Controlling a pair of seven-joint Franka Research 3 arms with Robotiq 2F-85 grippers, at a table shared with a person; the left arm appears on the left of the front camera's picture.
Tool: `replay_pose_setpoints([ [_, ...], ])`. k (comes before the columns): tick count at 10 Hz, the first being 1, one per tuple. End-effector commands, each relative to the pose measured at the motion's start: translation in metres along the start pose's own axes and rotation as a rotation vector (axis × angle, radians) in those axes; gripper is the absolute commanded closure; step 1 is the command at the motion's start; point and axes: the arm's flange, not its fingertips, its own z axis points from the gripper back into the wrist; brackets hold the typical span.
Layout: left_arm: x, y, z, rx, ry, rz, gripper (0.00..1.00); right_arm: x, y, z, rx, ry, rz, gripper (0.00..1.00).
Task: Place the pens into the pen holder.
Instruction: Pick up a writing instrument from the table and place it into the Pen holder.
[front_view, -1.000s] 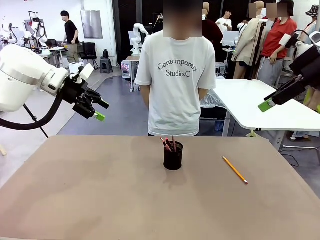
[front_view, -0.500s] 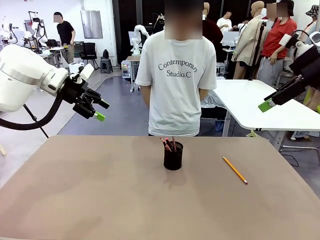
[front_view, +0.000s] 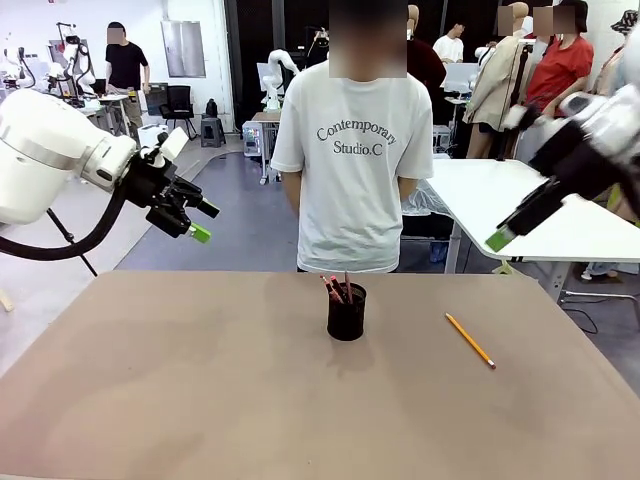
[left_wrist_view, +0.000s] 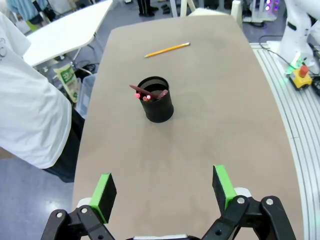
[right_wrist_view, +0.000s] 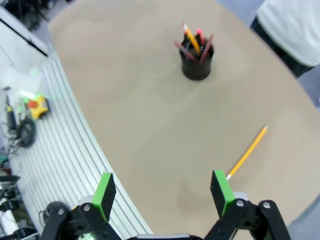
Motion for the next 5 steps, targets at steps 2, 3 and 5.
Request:
replay_pose_setpoints([
  [2, 0.003, -0.002, 0.003, -0.002, 0.012, 0.010, 0.00, 0.027, -0.020, -0.037, -0.058, 0.226, -0.026, 0.00],
  [3, 0.003, -0.002, 0.003, -0.002, 0.012, 0.010, 0.00, 0.025, -0.024, -0.062, -0.075, 0.275, -0.037, 0.00],
  [5, 0.003, -0.002, 0.003, -0.002, 0.012, 0.010, 0.00, 0.012, -0.037, -0.102, -0.162, 0.337, -0.079, 0.00],
])
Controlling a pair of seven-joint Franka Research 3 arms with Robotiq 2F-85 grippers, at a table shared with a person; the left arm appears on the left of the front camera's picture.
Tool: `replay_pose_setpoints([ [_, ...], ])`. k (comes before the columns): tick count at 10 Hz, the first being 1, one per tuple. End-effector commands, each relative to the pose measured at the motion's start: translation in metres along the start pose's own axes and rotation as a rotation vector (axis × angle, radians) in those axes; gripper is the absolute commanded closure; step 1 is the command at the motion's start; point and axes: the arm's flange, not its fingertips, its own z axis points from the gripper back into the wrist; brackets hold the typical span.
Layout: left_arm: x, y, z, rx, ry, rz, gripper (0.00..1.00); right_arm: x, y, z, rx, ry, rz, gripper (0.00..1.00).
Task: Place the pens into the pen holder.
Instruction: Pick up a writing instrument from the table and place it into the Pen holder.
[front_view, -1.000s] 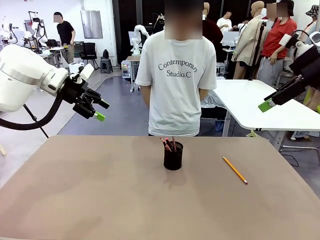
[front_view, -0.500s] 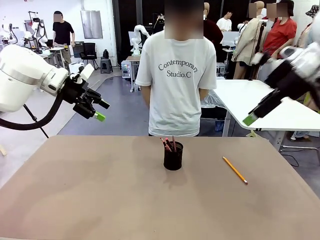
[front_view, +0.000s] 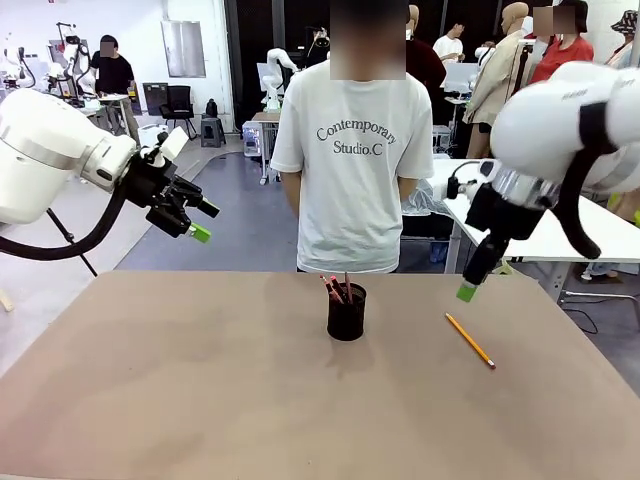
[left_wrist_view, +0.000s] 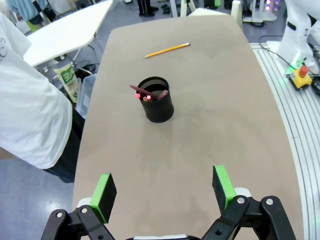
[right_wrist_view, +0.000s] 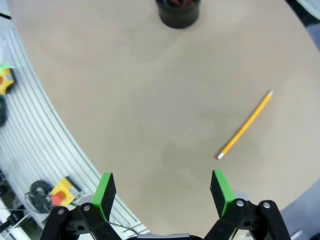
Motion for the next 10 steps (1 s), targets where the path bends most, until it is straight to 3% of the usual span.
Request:
replay_pose_setpoints([
  [1, 0.002, -0.002, 0.002, -0.003, 0.013, 0.011, 0.00, 0.002, -0.008, -0.022, -0.090, 0.036, -0.062, 0.00],
  [2, 0.002, -0.002, 0.002, -0.003, 0.013, 0.011, 0.00, 0.000, -0.013, -0.041, -0.221, 0.001, -0.114, 0.00],
  [5, 0.002, -0.002, 0.002, -0.003, 0.013, 0.011, 0.00, 0.000, -0.038, -0.062, -0.329, -0.079, -0.262, 0.00],
  [6, 0.002, -0.002, 0.002, -0.003, 0.013, 0.011, 0.00, -0.004, -0.040, -0.057, -0.147, -0.126, -0.237, 0.00],
  [7, 0.002, -0.002, 0.002, -0.003, 0.013, 0.011, 0.00, 0.000, -0.037, -0.054, -0.253, -0.084, -0.192, 0.00],
  [10, 0.002, -0.002, 0.002, -0.003, 0.013, 0.011, 0.00, 0.000, -0.037, -0.054, -0.253, -0.084, -0.192, 0.00],
])
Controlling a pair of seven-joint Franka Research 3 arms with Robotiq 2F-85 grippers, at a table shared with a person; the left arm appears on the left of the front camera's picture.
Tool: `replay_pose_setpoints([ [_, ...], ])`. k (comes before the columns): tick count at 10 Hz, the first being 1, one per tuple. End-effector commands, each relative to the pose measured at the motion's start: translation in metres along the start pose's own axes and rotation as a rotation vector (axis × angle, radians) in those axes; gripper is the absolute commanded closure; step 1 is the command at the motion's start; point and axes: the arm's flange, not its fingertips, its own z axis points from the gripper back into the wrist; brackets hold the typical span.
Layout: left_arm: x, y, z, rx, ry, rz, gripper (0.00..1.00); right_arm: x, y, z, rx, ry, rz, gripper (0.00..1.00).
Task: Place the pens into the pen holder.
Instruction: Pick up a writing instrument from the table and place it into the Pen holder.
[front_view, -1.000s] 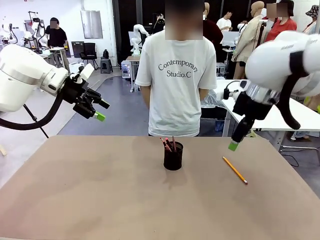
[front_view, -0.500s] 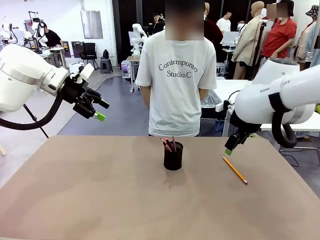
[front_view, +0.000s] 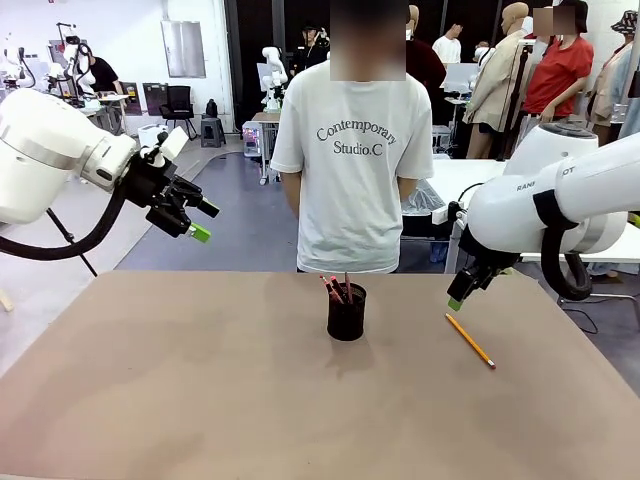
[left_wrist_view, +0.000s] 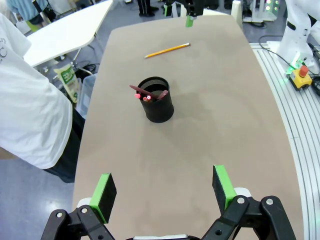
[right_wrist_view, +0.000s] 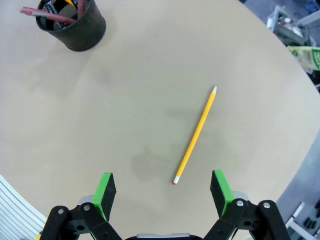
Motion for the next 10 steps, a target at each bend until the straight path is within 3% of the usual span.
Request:
replay_pose_setpoints([
  [1, 0.002, -0.002, 0.002, -0.003, 0.013, 0.011, 0.00, 0.000, -0.001, -0.001, 0.001, 0.001, -0.003, 0.00],
  [2, 0.002, -0.002, 0.002, -0.003, 0.013, 0.011, 0.00, 0.017, -0.002, -0.018, -0.054, 0.073, -0.011, 0.00],
  [4, 0.002, -0.002, 0.002, -0.003, 0.013, 0.011, 0.00, 0.042, -0.005, -0.049, -0.032, 0.191, -0.045, 0.00],
  [10, 0.002, -0.002, 0.002, -0.003, 0.013, 0.011, 0.00, 0.070, -0.033, -0.120, -0.011, 0.337, -0.175, 0.00],
])
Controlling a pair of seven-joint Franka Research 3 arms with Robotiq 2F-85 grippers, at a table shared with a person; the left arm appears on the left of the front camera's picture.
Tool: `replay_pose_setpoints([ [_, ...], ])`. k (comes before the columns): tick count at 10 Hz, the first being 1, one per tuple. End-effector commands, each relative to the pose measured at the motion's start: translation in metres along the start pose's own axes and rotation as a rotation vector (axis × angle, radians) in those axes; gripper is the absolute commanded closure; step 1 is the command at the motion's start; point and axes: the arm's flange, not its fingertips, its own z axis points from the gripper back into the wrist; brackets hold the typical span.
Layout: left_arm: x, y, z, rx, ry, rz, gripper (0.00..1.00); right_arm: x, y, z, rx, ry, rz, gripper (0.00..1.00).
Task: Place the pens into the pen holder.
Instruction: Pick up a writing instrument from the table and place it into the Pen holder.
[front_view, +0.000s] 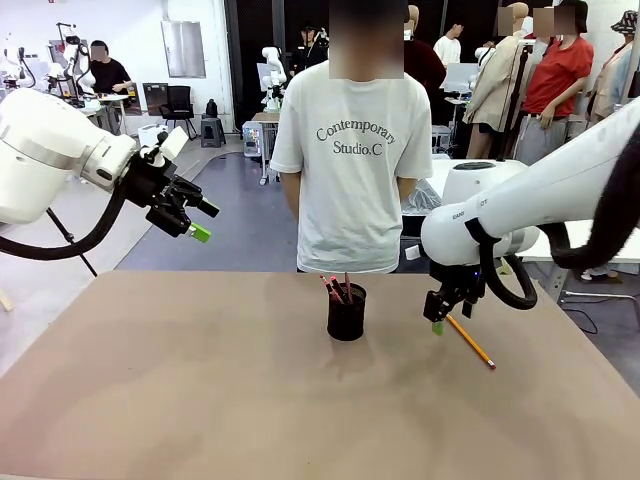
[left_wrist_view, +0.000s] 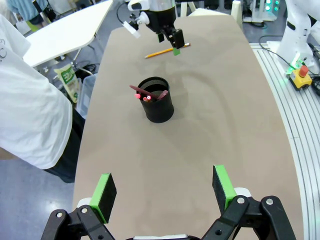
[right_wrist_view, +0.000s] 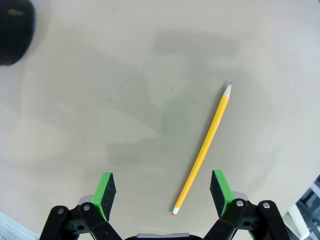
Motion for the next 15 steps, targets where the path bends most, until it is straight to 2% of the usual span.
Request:
replay_pose_setpoints([
  [1, 0.001, -0.002, 0.002, -0.003, 0.013, 0.012, 0.00, 0.023, -0.014, -0.006, 0.017, 0.033, -0.057, 0.00],
  [8, 0.001, -0.002, 0.002, -0.003, 0.013, 0.012, 0.00, 0.040, -0.054, -0.035, 0.094, -0.009, -0.097, 0.00],
  [15, 0.001, -0.002, 0.002, -0.003, 0.013, 0.012, 0.00, 0.040, -0.065, -0.047, 0.110, -0.050, -0.131, 0.00],
])
